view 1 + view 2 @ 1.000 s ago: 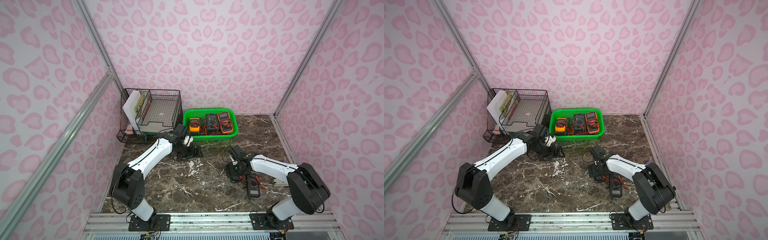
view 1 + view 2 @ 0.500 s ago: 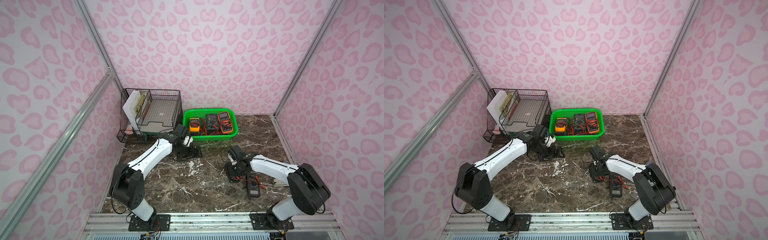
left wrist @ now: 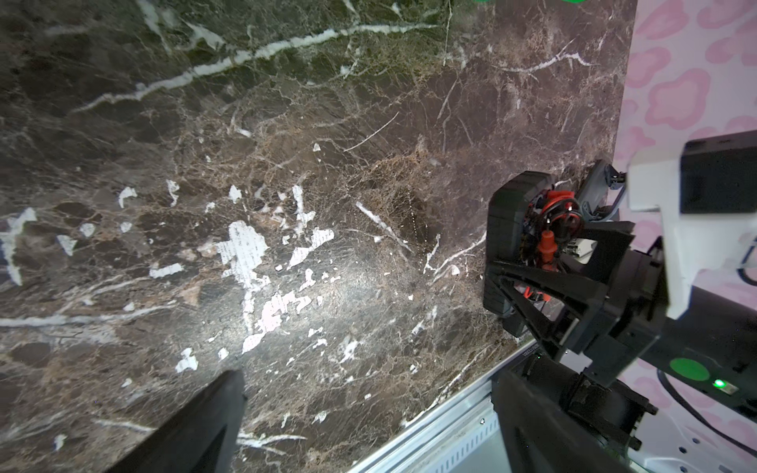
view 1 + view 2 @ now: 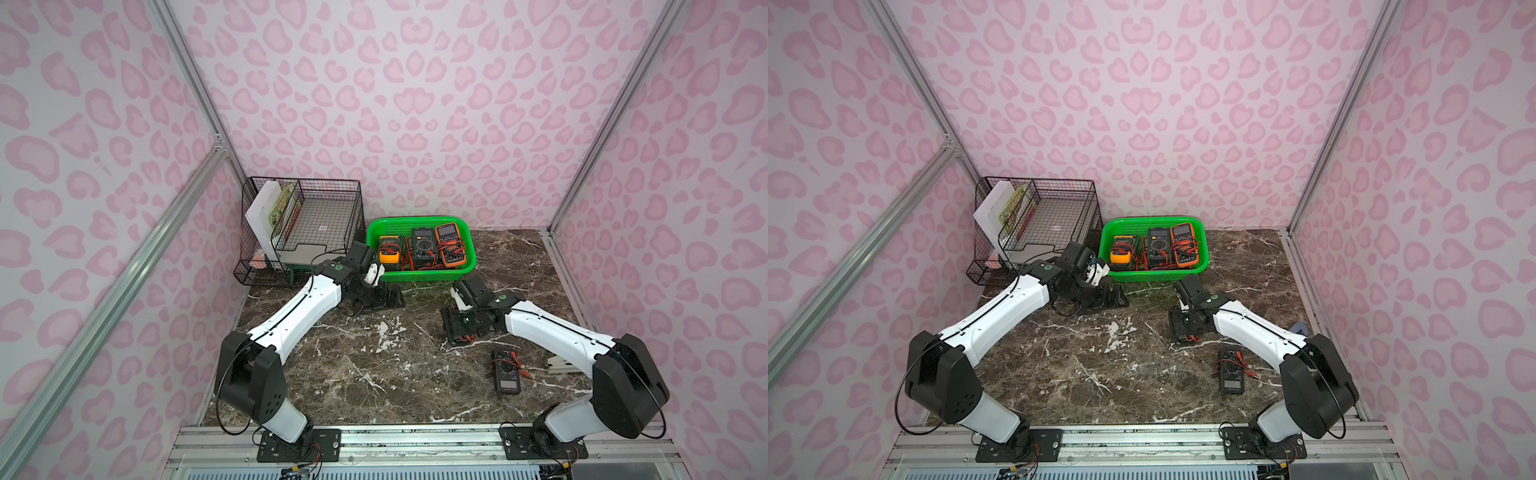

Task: Put the multimeter into the basket
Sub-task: Pick up the multimeter from the center of the board.

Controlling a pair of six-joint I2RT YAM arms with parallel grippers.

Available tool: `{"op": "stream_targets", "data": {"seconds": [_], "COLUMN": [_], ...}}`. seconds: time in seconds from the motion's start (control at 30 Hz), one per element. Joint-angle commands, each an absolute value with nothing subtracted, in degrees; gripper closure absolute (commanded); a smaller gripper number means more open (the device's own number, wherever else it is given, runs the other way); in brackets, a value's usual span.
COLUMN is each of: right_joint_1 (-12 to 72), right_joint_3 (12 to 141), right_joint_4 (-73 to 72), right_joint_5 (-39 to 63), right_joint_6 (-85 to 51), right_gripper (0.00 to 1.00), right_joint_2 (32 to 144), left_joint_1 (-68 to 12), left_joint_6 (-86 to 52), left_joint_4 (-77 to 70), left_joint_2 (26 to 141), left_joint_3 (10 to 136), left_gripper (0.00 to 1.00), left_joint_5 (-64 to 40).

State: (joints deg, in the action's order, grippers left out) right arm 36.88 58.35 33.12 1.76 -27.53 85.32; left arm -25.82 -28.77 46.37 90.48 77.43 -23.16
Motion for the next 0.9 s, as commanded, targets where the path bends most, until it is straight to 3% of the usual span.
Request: {"op": "stream_targets", "data": {"seconds": [0.0, 0.87], "right_joint_1": [37.0, 37.1], "right_joint_3": [60.2, 73.6], "right_joint_4": [34.1, 33.5], "right_joint_5": [2.0, 5.3], "right_joint_6": [-29.2, -27.9], "right_gripper": [0.5, 0.5], "right_joint_2": [84.6, 89.5], "left_joint_1": [-25.6, -24.9], "left_joint_6": [-28.7, -35.1], "left_joint_4": [47.1, 44.7], "left_joint_2": [89.3, 84.3], "left_joint_3": [78.0, 80.0], "left_gripper": [0.01, 0.01], "left_joint_5": [-22.1, -12.8]}}
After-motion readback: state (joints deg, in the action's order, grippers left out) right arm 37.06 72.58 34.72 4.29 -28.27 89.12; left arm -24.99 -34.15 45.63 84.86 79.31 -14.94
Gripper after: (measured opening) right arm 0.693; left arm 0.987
